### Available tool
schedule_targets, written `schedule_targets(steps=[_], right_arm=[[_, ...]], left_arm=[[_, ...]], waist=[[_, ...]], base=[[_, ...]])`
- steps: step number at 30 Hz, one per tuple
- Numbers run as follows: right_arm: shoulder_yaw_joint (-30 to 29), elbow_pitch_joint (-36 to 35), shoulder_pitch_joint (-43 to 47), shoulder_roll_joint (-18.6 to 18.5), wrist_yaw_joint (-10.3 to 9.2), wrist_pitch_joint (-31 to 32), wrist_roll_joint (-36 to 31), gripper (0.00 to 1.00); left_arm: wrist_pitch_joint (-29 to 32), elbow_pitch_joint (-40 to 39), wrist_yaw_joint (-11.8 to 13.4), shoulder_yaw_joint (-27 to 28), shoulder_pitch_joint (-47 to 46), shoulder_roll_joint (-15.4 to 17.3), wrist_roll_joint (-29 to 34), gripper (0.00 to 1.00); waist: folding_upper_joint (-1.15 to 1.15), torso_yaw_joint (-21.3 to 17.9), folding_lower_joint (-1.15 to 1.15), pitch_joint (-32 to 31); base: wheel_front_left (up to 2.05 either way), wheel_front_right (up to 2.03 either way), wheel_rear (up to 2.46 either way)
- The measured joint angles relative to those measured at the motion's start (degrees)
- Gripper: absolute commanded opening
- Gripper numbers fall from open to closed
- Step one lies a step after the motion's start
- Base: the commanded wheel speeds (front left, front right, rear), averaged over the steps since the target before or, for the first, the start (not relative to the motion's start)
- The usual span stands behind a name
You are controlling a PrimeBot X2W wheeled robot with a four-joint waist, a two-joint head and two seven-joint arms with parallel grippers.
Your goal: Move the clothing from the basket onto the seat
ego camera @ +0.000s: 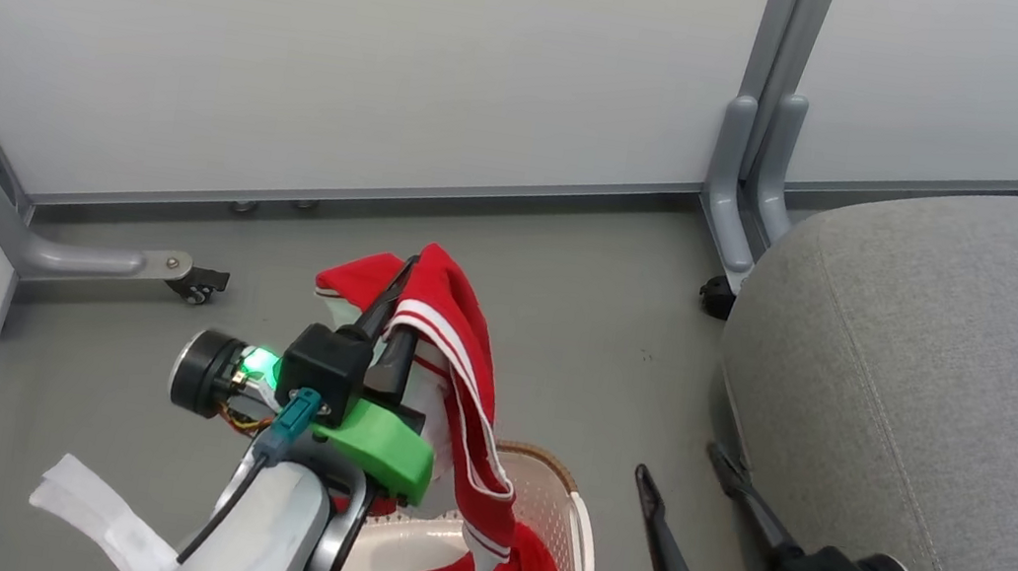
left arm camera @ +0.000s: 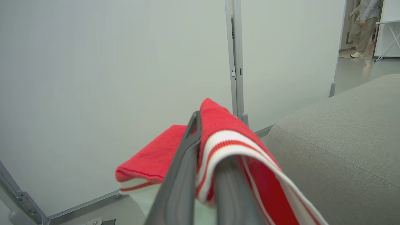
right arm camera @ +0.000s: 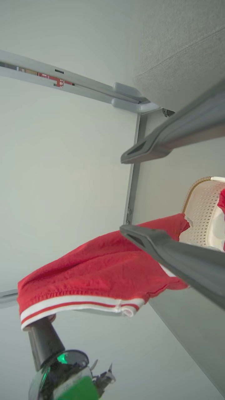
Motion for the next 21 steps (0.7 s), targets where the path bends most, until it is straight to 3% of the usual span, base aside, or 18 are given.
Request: schedule_targets(steps=[12, 21], right_arm=[[13.17, -1.2, -4.92, 0.09, 0.01, 0.0, 3.15, 1.0], [10.53, 7.36, -8.66, -0.01, 0.0, 0.0, 1.47, 1.0]], left_arm=[[0.0, 0.0, -2.11, -5.63, -5.15, -0.88, -4.85, 0.0], [0.0, -3.47, -0.32, -12.8, -8.49, -0.97, -11.98, 0.0]], waist=[[0.0, 0.31, 0.0, 2.19], [0.0, 0.91, 0.0, 3.25]], base=[[0.0, 0.0, 0.0], [0.0, 0.0, 0.0]])
